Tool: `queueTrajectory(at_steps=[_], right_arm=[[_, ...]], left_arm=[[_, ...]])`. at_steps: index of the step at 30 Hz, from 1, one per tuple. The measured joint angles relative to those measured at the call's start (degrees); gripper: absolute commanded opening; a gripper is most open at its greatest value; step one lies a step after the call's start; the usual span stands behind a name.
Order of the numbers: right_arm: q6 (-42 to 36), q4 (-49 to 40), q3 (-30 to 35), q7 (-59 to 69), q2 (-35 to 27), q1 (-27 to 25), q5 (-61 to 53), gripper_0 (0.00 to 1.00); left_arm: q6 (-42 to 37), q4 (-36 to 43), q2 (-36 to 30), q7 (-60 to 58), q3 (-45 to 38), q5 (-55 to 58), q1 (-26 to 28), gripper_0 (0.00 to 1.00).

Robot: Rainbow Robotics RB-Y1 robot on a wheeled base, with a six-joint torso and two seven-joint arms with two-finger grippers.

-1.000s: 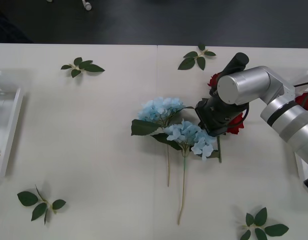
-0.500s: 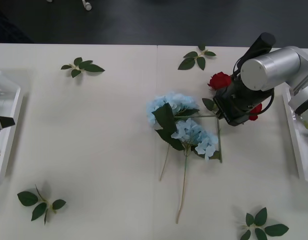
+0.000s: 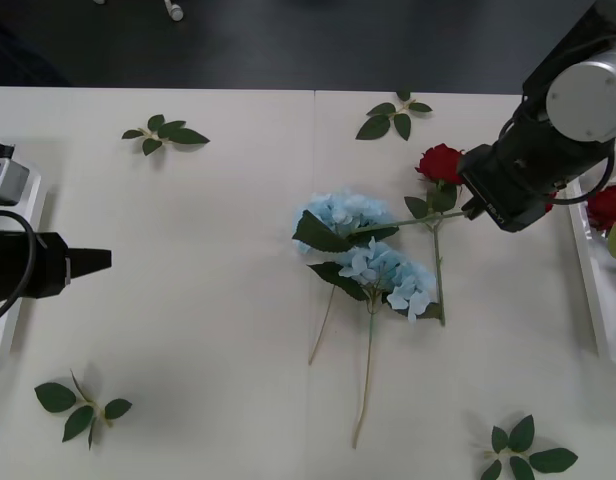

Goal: Put the red flowers into the right box and the blue flowers into the left box

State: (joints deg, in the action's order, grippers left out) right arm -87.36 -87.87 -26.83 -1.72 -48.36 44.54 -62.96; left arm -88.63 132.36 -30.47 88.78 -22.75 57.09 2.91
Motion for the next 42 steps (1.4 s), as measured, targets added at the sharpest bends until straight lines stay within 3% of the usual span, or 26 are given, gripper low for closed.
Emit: queueTrajectory(at_steps=[5,11,18,24,30,42], right_arm=[[2.6,-1.8,0.0,-2.5,-6.0,-0.1,-5.0,0.00],[8.9,-4.2,0.0,-14.7,-13.6,-2.1,-9.8,0.00],[11.7,-3.9,0.0,-31.5,-18.3,-4.2,-10.4,0.00],[13.6,-0.7,0.0,-45.8,-20.4,-4.2,-12.7,0.00],[15.4,3.2,0.0,-58.3,-24.5,-4.2,-18.5,0.00],[15.6,8.6,0.0,-75.7,-32.7,-4.2,-20.7,0.00]], left_arm=[[-0.8,0.0,6.1,8.0,-3.5,3.5,0.0,1.00],[-3.1,0.0,6.7,15.5,-0.3,2.8,-0.7,1.00],[-9.5,-0.7,6.7,15.5,4.9,1.5,-7.1,1.00],[-11.7,-5.9,6.7,16.9,5.3,6.5,-11.7,1.00],[-11.7,-11.7,6.7,34.6,2.8,12.8,-12.0,1.00],[-13.6,-19.0,6.7,54.0,-4.0,22.8,-12.0,1.00]])
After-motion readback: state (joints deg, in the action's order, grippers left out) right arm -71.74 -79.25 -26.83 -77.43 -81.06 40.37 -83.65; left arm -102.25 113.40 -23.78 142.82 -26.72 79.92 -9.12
